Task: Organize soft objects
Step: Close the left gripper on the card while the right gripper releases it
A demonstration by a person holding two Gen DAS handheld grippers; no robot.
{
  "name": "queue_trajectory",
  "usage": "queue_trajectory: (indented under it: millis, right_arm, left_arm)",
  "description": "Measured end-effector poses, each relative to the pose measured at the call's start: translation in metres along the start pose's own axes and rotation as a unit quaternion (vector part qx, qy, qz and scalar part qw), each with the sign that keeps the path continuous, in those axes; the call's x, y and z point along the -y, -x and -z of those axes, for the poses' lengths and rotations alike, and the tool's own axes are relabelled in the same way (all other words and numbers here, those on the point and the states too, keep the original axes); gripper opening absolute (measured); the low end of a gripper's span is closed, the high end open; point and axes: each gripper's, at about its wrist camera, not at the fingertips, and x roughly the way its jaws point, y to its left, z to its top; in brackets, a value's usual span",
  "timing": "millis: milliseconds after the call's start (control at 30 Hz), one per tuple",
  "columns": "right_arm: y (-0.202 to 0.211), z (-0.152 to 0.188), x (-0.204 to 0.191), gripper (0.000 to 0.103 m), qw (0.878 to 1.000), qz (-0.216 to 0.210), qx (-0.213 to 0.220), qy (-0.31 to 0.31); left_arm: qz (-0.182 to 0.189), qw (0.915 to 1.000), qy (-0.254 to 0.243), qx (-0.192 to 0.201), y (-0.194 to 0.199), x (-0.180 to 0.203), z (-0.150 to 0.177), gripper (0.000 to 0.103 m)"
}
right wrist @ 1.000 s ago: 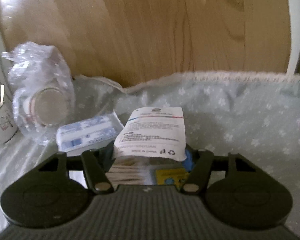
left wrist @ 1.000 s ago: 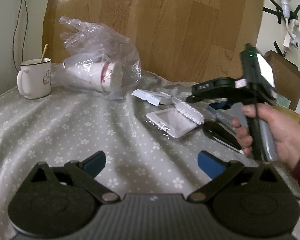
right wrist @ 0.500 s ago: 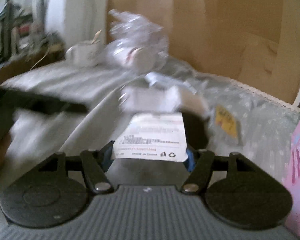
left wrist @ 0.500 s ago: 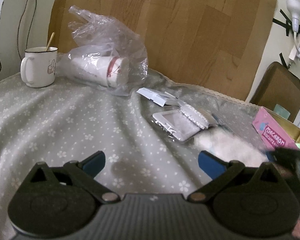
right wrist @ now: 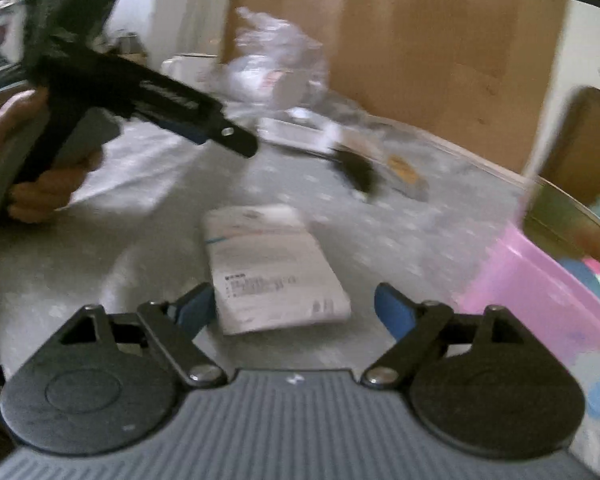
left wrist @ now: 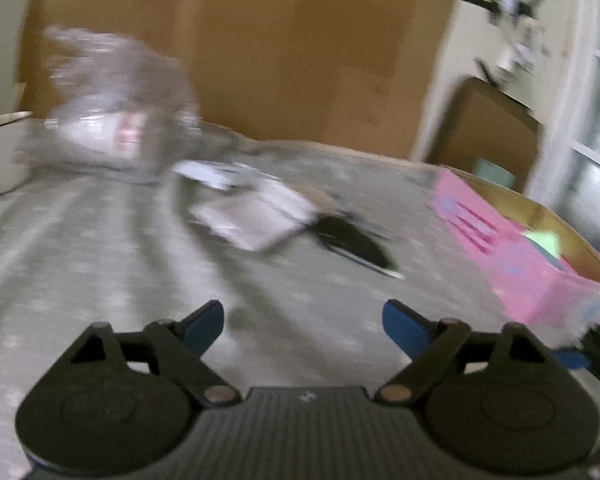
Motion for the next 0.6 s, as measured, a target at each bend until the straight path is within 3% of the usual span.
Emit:
queue_trajectory:
  millis: [67,200,333,400,433,467,600]
  right_arm:
    - [0.006,0.004,0.004,0.089,1.000,0.018,0.004,-0.013]
    - [0.012,0.008,0.005,0.088,1.000,0.009,0.011,-0.025]
    - [0.008,0.006,-0.005,0.087,1.000,-0.010,0.009,-0.015]
    - [0.005,0.004,-0.005,0.081,1.000,-0.022,0.004,-0.018]
    - [0.001,0.001,-0.004,0.079,0.999,-0.031,0.001,-0.025]
    - [-0.002,0.000,-0.001,0.070,0.999,-0.040,-0.001,-0.035]
    - [-0.006,-0.003,0.011,0.065,0.996,-0.035,0.005,-0.085]
  left_arm:
    - [0.026,0.9995,-0.018,-0.011,-0.003,0.019,0.001,0.088]
    - [0.046,0.9971,-0.045,-0.040,-0.012,0.045,0.005,0.087]
    - [0.069,0.9946,-0.019,-0.074,-0.011,0.047,0.011,0.087]
    - [0.084,0.9919,-0.002,-0.094,-0.011,0.045,0.017,0.082]
    - [0.083,0.9925,-0.006,-0.090,-0.009,0.047,0.020,0.080]
    - [0.083,0.9923,-0.014,-0.091,-0.008,0.050,0.021,0.077]
    - [0.062,0.9931,-0.034,-0.093,-0.010,0.062,0.021,0.068]
